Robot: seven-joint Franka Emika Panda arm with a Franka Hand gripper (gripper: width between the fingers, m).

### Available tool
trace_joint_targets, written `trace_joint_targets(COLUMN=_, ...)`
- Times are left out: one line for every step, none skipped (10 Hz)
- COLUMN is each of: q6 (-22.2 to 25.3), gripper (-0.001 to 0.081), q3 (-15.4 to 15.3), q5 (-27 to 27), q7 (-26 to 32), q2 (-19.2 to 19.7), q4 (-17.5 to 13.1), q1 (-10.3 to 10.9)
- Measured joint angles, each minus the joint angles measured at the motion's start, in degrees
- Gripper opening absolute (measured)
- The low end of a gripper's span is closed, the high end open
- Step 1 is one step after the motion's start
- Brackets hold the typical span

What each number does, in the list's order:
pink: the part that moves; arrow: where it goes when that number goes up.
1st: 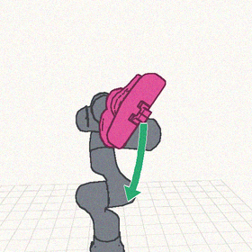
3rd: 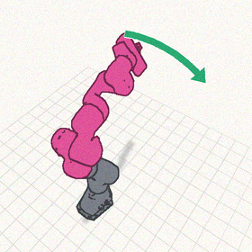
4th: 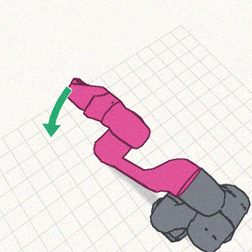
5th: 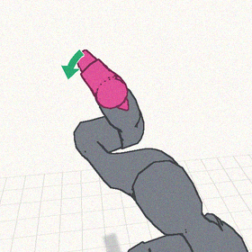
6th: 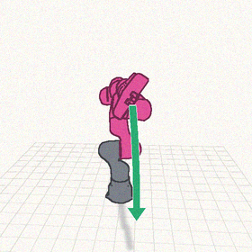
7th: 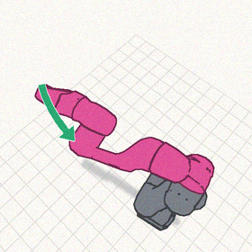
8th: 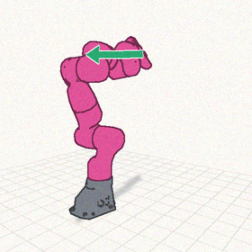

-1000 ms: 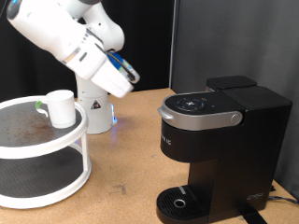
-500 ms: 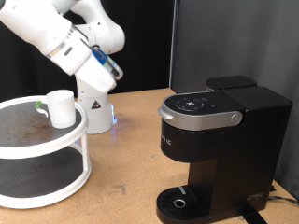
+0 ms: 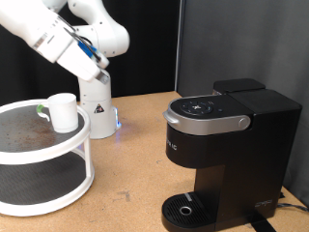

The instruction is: Make a cup of coffee with the keurig machine

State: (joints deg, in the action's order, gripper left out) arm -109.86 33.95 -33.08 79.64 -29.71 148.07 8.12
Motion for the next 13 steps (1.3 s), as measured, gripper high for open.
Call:
trace_joint_targets(q6=3.2, gripper=0.0005, q3=1.4, q5=1.2, q7=1.0, q2=-1.3, q4=-0.3, q1=-0.8)
trace_joint_targets(q6=6.1, gripper=0.0005, q3=2.5, q5=2.9, q7=1.8, q2=-2.5, q4=-0.7, q1=-1.8)
trace_joint_targets(q6=7.8, gripper=0.0005, q3=3.0, q5=3.7, q7=2.3, q2=-3.7, q4=-0.7, q1=-2.4)
trace_joint_targets(q6=7.6, gripper=0.0005, q3=3.0, q5=3.7, q7=2.0, q2=-3.6, q4=-0.6, q1=-2.4)
trace_joint_targets(q6=9.0, gripper=0.0005, q3=3.3, q5=3.9, q7=2.0, q2=-3.5, q4=-0.7, q1=-2.4)
trace_joint_targets(q6=12.7, gripper=0.0005, q3=4.3, q5=4.9, q7=2.0, q2=-3.3, q4=-1.2, q1=-2.4)
trace_joint_targets(q6=17.4, gripper=0.0005, q3=6.0, q5=6.4, q7=2.0, q2=-3.2, q4=-2.3, q1=-2.5)
trace_joint_targets(q6=21.3, gripper=0.0005, q3=7.6, q5=8.0, q7=2.0, q2=-3.0, q4=-3.5, q1=-2.5)
trace_joint_targets(q6=23.8, gripper=0.0005, q3=8.8, q5=10.2, q7=2.0, q2=-3.0, q4=-4.6, q1=-2.8)
trace_joint_targets(q6=23.3, gripper=0.0005, q3=9.0, q5=13.1, q7=1.6, q2=-3.0, q4=-5.3, q1=-3.9)
trace_joint_targets(q6=22.0, gripper=0.0005, q3=9.0, q5=14.7, q7=1.5, q2=-3.2, q4=-5.6, q1=-5.2)
trace_joint_targets(q6=21.7, gripper=0.0005, q3=9.5, q5=14.9, q7=1.8, q2=-3.3, q4=-6.3, q1=-6.2)
trace_joint_targets(q6=21.8, gripper=0.0005, q3=10.4, q5=14.8, q7=2.1, q2=-3.5, q4=-7.3, q1=-6.4)
